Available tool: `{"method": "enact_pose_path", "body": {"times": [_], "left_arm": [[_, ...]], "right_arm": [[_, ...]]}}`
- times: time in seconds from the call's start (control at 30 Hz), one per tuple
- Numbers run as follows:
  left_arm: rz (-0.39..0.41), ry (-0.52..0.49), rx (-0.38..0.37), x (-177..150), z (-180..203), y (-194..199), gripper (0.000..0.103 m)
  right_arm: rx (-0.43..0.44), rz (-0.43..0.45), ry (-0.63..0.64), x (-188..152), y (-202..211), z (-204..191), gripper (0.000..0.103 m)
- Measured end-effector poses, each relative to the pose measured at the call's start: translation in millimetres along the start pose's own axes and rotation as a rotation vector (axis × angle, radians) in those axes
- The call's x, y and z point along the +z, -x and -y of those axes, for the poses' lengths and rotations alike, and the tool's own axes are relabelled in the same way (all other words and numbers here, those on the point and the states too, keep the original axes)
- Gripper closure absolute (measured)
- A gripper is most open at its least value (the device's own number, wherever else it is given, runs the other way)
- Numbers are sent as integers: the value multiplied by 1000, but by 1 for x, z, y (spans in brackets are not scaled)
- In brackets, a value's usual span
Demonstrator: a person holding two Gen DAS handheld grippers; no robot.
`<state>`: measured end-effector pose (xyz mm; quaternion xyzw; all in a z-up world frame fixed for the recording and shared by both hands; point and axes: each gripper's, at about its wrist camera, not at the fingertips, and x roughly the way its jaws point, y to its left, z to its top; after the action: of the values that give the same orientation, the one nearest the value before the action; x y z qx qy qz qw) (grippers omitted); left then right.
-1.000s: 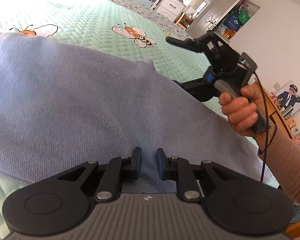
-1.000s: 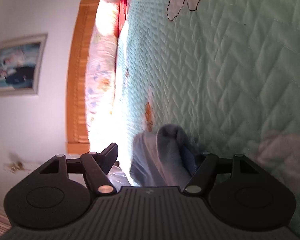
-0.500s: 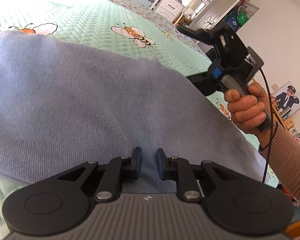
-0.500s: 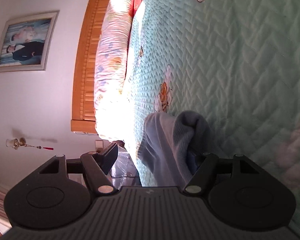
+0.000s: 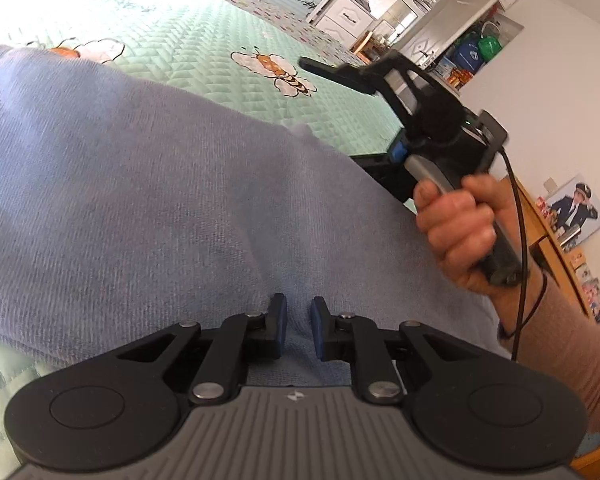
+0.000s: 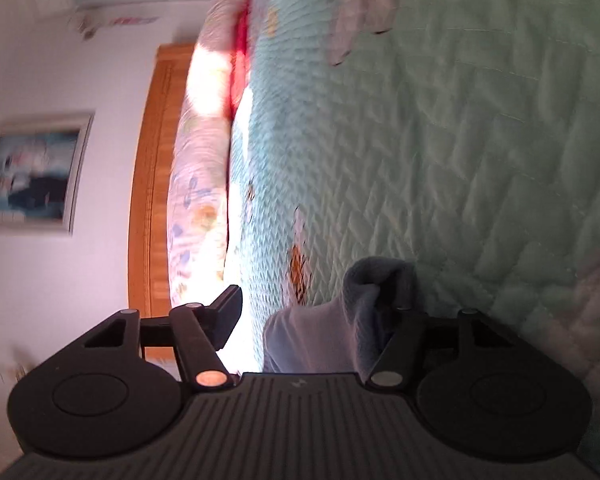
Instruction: Fold clothes
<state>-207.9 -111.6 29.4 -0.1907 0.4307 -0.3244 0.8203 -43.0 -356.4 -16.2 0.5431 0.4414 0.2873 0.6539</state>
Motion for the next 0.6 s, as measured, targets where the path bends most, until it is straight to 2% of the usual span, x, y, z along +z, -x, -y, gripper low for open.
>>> {"method": "enact_pose_path", "body": {"times": [0.07, 0.13, 0.23, 0.3, 0.37, 0.43, 0.53, 0.6], "left_arm": [[0, 7, -7, 2, -2, -1, 87], [2, 10, -8, 1, -3, -1, 87], [8, 17, -8, 0, -3, 0, 87], [11, 24, -10, 0, -4, 1, 87], [9, 32, -12, 2, -5, 2, 87], [6, 39, -16, 4, -6, 2, 87], [1, 45, -18, 7, -4, 0, 87], [-2, 40, -17, 6, -4, 1, 87]], "right_arm": [[4, -44, -14, 3, -1, -1, 39], [-34, -36, 10, 16, 5, -7, 39], [-18, 105, -53, 32, 27, 3, 39], [-16, 90, -46, 32, 29, 3, 39], [-97, 76, 76, 25, 30, -10, 38], [-134, 39, 178, 20, 24, -20, 38], [-270, 33, 458, 14, 14, -40, 38], [-366, 46, 711, 7, 9, -55, 38]]}}
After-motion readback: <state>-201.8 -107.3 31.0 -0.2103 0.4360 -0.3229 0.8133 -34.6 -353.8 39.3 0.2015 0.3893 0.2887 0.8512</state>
